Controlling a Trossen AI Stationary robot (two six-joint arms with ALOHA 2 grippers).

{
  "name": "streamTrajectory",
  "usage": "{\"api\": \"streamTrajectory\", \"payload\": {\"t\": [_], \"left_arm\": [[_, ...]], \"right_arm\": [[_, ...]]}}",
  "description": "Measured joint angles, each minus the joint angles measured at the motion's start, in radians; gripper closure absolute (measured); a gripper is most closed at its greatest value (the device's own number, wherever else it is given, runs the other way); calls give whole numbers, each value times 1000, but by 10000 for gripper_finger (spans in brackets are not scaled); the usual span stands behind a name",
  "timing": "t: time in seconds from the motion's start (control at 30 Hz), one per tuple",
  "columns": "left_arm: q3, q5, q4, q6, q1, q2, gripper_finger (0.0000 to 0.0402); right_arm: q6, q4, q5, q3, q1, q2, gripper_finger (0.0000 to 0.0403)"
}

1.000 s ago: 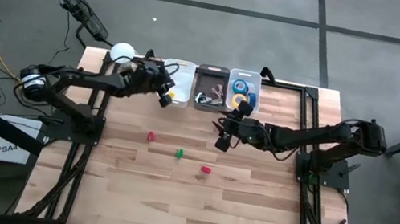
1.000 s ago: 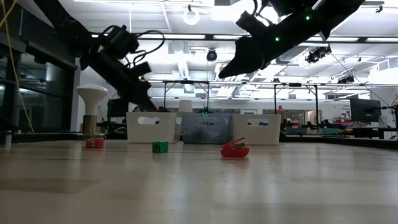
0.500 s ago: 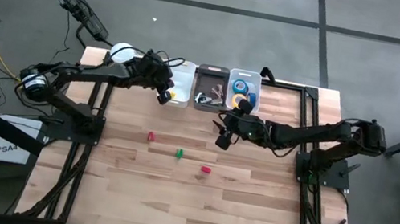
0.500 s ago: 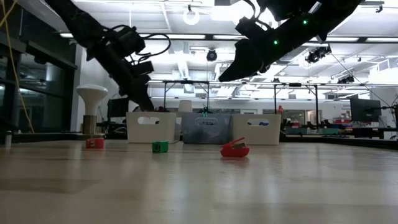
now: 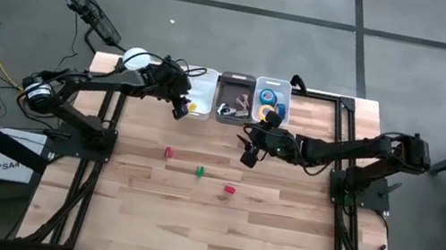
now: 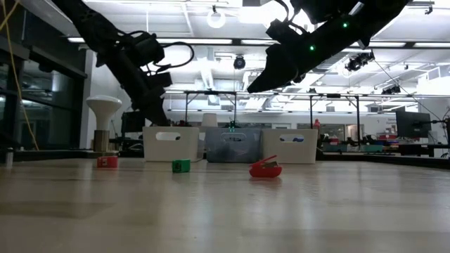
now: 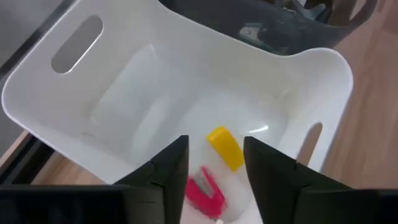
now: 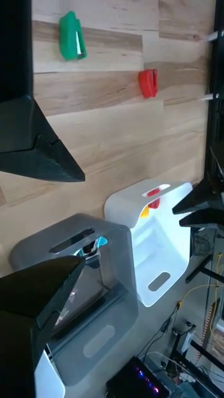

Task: Pick and place Stapler, Stapler remover, tape
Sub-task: Put the right red stapler into the left white bin, then put the left red stapler into the left white bin

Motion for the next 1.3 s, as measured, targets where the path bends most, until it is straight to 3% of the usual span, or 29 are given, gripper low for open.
{"api": "streamTrajectory", "payload": {"t": [0.17,0.27,0.53,0.7,0.93,1.3], "left_arm": [[0,12,3,36,0,0,212],[0,72,1,74,0,-8,198],[0,188,-101,133,0,-85,193],[0,251,-259,284,-13,-125,193],[-1,286,-417,628,-122,-130,192],[-1,147,-430,1074,-323,-130,192]], "right_arm": [[0,0,-14,0,0,0,205],[0,-2,-27,0,0,0,206],[-9,-7,-55,0,0,0,205],[-39,-39,-87,0,0,0,205],[-85,-78,-159,0,0,0,206],[-98,-115,-188,0,0,0,206]]}}
